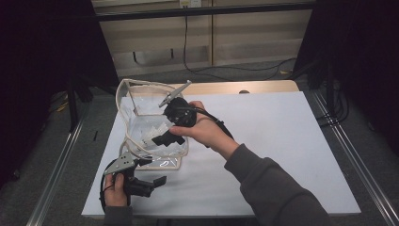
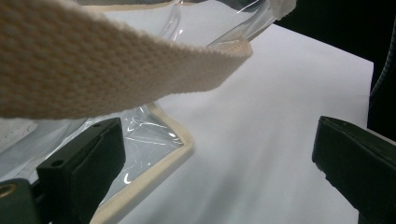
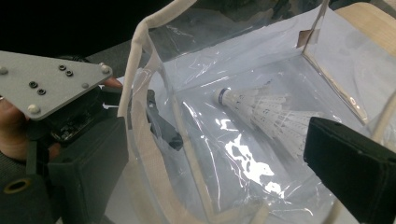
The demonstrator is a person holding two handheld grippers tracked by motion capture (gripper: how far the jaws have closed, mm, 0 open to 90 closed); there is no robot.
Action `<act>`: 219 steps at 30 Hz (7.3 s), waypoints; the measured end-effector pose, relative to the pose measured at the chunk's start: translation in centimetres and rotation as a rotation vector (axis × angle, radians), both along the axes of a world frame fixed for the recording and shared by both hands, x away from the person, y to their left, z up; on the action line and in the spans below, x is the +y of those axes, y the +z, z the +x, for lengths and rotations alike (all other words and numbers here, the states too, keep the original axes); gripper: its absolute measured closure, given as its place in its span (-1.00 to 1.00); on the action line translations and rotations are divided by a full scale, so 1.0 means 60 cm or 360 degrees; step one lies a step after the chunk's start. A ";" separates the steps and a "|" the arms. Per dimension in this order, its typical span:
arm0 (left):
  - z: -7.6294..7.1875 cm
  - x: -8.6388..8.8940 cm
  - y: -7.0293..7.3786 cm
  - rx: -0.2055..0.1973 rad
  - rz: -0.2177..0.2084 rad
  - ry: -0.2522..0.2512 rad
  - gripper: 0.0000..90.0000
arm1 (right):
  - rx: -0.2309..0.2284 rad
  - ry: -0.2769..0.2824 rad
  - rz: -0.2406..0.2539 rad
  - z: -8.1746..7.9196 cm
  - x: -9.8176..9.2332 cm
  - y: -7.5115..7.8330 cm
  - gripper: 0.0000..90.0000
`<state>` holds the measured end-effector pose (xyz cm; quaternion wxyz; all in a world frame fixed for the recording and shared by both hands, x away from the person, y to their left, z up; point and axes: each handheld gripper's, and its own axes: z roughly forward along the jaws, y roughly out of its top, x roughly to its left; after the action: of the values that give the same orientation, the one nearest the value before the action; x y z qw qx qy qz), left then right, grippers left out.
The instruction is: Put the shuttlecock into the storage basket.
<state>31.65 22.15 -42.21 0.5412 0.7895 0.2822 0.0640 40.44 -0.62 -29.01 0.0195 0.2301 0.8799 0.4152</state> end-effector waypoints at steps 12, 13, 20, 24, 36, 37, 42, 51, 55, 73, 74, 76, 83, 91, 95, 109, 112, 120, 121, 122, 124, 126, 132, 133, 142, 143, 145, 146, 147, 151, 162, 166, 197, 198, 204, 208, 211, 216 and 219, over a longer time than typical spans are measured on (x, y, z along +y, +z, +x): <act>-0.001 -0.002 0.000 0.0006 -0.0005 0.0005 -0.94 | -0.0018 0.0007 0.0023 -0.008 -0.049 0.001 -0.91; -0.001 -0.002 0.000 0.0005 -0.0004 0.0004 -0.94 | -0.0022 0.0006 0.0017 -0.009 -0.053 0.002 -0.91; -0.001 -0.002 -0.001 0.0008 -0.0005 0.0003 -0.94 | -0.0023 0.0011 0.0026 -0.014 -0.079 0.001 -0.91; -0.001 -0.002 -0.001 0.0006 -0.0003 0.0004 -0.94 | -0.0030 0.0023 0.0022 -0.018 -0.091 -0.002 -0.91; -0.001 -0.002 -0.001 0.0009 -0.0003 0.0005 -0.94 | -0.0050 -0.0004 0.0037 -0.026 -0.132 -0.011 -0.91; -0.001 -0.002 -0.001 0.0008 0.0001 0.0006 -0.94 | -0.0046 -0.0005 0.0035 -0.026 -0.135 -0.012 -0.91; -0.001 -0.001 -0.001 0.0002 0.0001 0.0007 -0.94 | -0.0061 -0.0024 0.0038 -0.027 -0.153 -0.019 -0.91; -0.001 -0.002 -0.001 0.0005 -0.0002 0.0007 -0.94 | -0.0051 -0.0045 0.0048 -0.030 -0.183 -0.041 -0.90; -0.001 -0.003 -0.001 0.0007 -0.0004 0.0007 -0.94 | -0.0060 -0.0060 0.0057 -0.033 -0.196 -0.053 -0.90; -0.001 -0.002 -0.001 0.0004 0.0000 0.0014 -0.94 | -0.0044 -0.0113 0.0054 -0.044 -0.250 -0.103 -0.90; -0.001 -0.002 0.000 0.0002 -0.0002 0.0011 -0.94 | -0.0042 -0.0118 0.0050 -0.045 -0.252 -0.104 -0.90; -0.001 -0.002 -0.001 0.0004 -0.0001 0.0013 -0.94 | -0.0046 -0.0129 0.0050 -0.046 -0.258 -0.109 -0.90; -0.001 -0.002 0.000 0.0002 -0.0001 0.0012 -0.94 | -0.0028 -0.0151 0.0045 -0.052 -0.273 -0.122 -0.90; -0.001 -0.002 0.000 0.0001 0.0004 0.0009 -0.94 | -0.0025 -0.0175 0.0062 -0.059 -0.292 -0.132 -0.90; -0.001 -0.003 0.000 0.0001 0.0007 0.0008 -0.94 | -0.0021 -0.0193 0.0080 -0.061 -0.302 -0.137 -0.90; 0.000 -0.004 -0.001 -0.0001 0.0011 0.0007 -0.94 | 0.0009 -0.0250 0.0084 -0.076 -0.334 -0.163 -0.90; 0.000 -0.003 -0.001 0.0000 0.0009 0.0008 -0.94 | 0.0011 -0.0259 0.0083 -0.078 -0.342 -0.167 -0.90; 0.001 -0.005 -0.002 -0.0002 0.0005 0.0013 -0.94 | 0.0009 -0.0313 0.0093 -0.088 -0.373 -0.179 -0.90; 0.001 -0.005 -0.002 -0.0001 0.0005 0.0013 -0.94 | 0.0010 -0.0323 0.0099 -0.089 -0.375 -0.180 -0.90; 0.001 -0.005 -0.001 -0.0003 0.0004 0.0013 -0.94 | 0.0009 -0.0329 0.0094 -0.090 -0.378 -0.181 -0.90; 0.001 -0.005 -0.001 -0.0002 0.0002 0.0010 -0.94 | 0.0010 -0.0338 0.0093 -0.091 -0.382 -0.185 -0.90; 0.001 -0.005 -0.001 -0.0003 0.0005 0.0009 -0.94 | 0.0016 -0.0339 0.0097 -0.094 -0.386 -0.189 -0.90; 0.001 -0.006 -0.001 -0.0004 0.0013 0.0002 -0.94 | 0.0022 -0.0356 0.0109 -0.101 -0.398 -0.201 -0.89; 0.001 -0.005 -0.001 -0.0004 0.0014 0.0003 -0.94 | 0.0022 -0.0362 0.0108 -0.103 -0.400 -0.202 -0.89; 0.001 -0.006 -0.002 -0.0001 0.0017 0.0004 -0.94 | 0.0020 -0.0387 0.0131 -0.117 -0.422 -0.211 -0.89; 0.001 -0.006 -0.002 -0.0002 0.0017 0.0004 -0.94 | 0.0020 -0.0389 0.0126 -0.118 -0.423 -0.211 -0.89; 0.001 -0.006 -0.002 -0.0003 0.0020 0.0007 -0.94 | 0.0016 -0.0393 0.0125 -0.120 -0.426 -0.213 -0.89; 0.002 -0.006 -0.002 -0.0002 0.0018 0.0007 -0.94 | 0.0015 -0.0397 0.0128 -0.120 -0.428 -0.214 -0.89; 0.001 -0.007 -0.002 0.0003 0.0016 0.0008 -0.94 | 0.0015 -0.0399 0.0127 -0.121 -0.430 -0.215 -0.89; 0.001 -0.007 -0.002 0.0004 0.0019 0.0005 -0.94 | 0.0010 -0.0407 0.0133 -0.125 -0.434 -0.219 -0.89; 0.002 -0.007 -0.002 -0.0001 0.0034 0.0000 -0.94 | 0.0016 -0.0426 0.0133 -0.133 -0.447 -0.226 -0.89; 0.002 -0.009 -0.003 0.0005 0.0035 0.0002 -0.94 | 0.0025 -0.0429 0.0138 -0.136 -0.452 -0.229 -0.89; 0.002 -0.010 -0.003 0.0006 0.0034 0.0004 -0.94 | 0.0031 -0.0494 0.0128 -0.156 -0.489 -0.251 -0.90; 0.002 -0.010 -0.003 0.0001 0.0038 0.0003 -0.94 | 0.0029 -0.0493 0.0130 -0.157 -0.489 -0.251 -0.90; 0.002 -0.011 -0.003 0.0001 0.0041 -0.0001 -0.94 | 0.0009 -0.0501 0.0130 -0.161 -0.495 -0.251 -0.89; 0.002 -0.011 -0.003 0.0002 0.0041 0.0001 -0.94 | 0.0003 -0.0507 0.0128 -0.163 -0.499 -0.252 -0.89; 0.002 -0.011 -0.003 0.0004 0.0040 0.0000 -0.94 | -0.0005 -0.0517 0.0125 -0.164 -0.502 -0.251 -0.90; 0.002 -0.010 -0.002 -0.0001 0.0045 0.0003 -0.94 | -0.0005 -0.0515 0.0129 -0.165 -0.502 -0.252 -0.90; 0.002 -0.010 -0.002 -0.0002 0.0044 0.0001 -0.94 | -0.0009 -0.0512 0.0125 -0.167 -0.501 -0.253 -0.89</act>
<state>31.79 21.52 -42.33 0.5304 0.7968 0.2814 0.0684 30.43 -30.69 -44.18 0.0791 0.3673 0.8148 0.4416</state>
